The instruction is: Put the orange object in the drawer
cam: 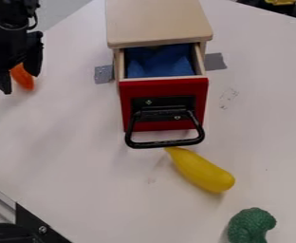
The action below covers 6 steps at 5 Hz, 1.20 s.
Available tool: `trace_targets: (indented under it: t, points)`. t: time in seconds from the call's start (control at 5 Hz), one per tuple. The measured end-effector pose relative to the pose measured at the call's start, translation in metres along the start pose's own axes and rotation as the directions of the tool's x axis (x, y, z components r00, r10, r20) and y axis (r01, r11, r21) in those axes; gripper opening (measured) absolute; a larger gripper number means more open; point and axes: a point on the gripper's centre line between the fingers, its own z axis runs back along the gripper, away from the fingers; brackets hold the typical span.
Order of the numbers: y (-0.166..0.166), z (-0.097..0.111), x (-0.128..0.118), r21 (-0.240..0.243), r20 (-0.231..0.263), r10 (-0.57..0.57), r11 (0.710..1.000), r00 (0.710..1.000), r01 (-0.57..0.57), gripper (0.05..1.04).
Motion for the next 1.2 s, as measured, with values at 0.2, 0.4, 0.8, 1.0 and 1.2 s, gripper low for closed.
trace_targets:
  t: [0.2, 0.4, 0.8, 1.0, 1.2]
  points:
    - [0.003, -0.009, -0.006, 0.028, -0.023, -0.007, 1.000, 1.000, 0.008, 0.999]
    - [0.000, -0.014, -0.001, 0.041, -0.032, 0.010, 0.999, 0.999, -0.009, 0.999]
    - [-0.016, -0.023, 0.012, 0.057, -0.054, 0.036, 0.998, 0.998, -0.033, 0.999]
    - [-0.021, -0.025, 0.020, 0.060, -0.066, 0.059, 0.997, 0.996, -0.055, 0.999]
    - [-0.022, -0.028, 0.027, 0.072, -0.069, 0.073, 0.995, 0.995, -0.068, 0.999]
